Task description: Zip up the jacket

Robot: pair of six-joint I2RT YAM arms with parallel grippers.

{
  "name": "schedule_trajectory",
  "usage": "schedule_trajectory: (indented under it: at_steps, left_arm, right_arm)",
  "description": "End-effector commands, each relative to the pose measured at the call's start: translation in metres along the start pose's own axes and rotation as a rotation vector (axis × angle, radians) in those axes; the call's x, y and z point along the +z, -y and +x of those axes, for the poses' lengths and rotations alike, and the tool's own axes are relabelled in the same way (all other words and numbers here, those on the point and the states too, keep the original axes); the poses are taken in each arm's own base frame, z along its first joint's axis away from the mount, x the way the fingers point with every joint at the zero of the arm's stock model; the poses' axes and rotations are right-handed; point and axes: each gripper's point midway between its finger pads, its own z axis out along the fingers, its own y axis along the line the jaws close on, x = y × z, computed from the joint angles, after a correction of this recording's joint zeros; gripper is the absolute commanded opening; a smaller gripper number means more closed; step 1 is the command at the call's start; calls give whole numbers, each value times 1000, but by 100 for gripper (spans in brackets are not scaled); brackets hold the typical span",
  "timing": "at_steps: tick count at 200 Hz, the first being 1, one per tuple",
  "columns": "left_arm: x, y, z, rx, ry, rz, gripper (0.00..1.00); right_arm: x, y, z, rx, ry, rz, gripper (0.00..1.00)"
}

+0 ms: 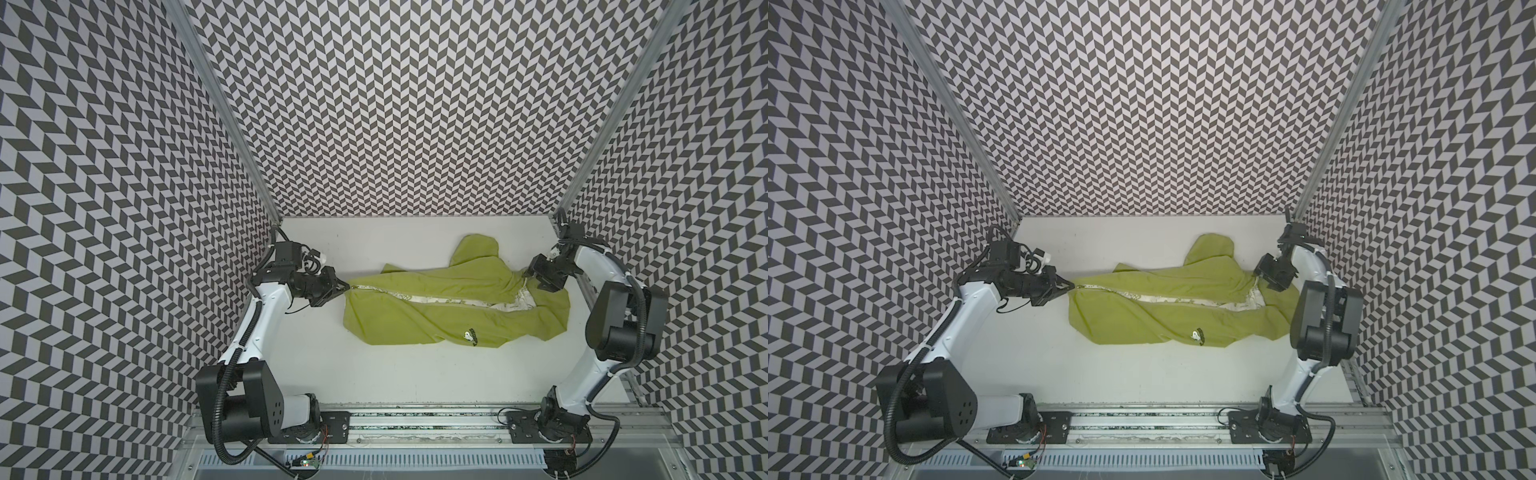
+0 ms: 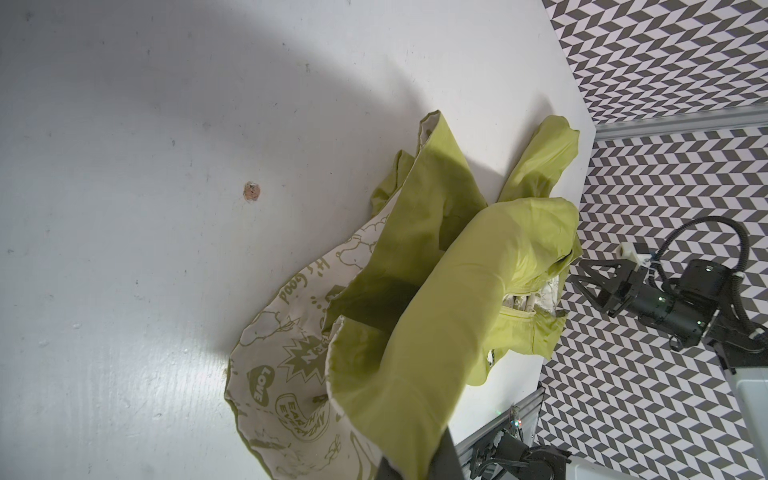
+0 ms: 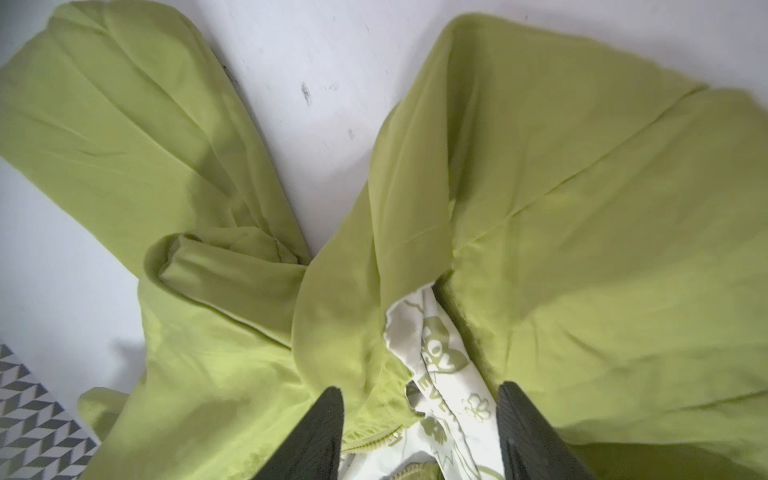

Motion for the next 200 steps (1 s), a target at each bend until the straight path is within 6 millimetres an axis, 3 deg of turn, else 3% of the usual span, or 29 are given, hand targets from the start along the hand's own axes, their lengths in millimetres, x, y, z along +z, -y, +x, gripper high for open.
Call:
schedule_trajectory:
  at_steps: [1, 44, 98, 112, 125, 156, 178, 200]
  left_arm:
    - [-3, 8, -5, 24, 21, 20, 0]
    - [-4, 14, -3, 32, 24, 43, 0]
    - [0, 13, 3, 21, 9, 60, 0]
    - [0, 15, 4, 22, 8, 65, 0]
    - [0, 16, 4, 25, 8, 65, 0]
    - [-1, 15, 5, 24, 9, 65, 0]
    - [-2, 14, 5, 23, 15, 53, 0]
    - [-3, 7, 4, 21, 34, 13, 0]
  right_arm:
    - [-36, 4, 12, -66, 18, 70, 63]
    - [-40, 26, 54, -66, -3, 152, 60]
    - [-1, 37, 85, -47, -122, 179, 58]
    - [3, 39, 87, -32, -122, 177, 54]
    - [3, 39, 87, -27, -115, 178, 42]
    - [-12, 39, 79, -25, -74, 204, 19]
    - [-31, 35, 73, -27, -26, 202, 17]
    - [-51, 29, 68, -26, 19, 175, 8]
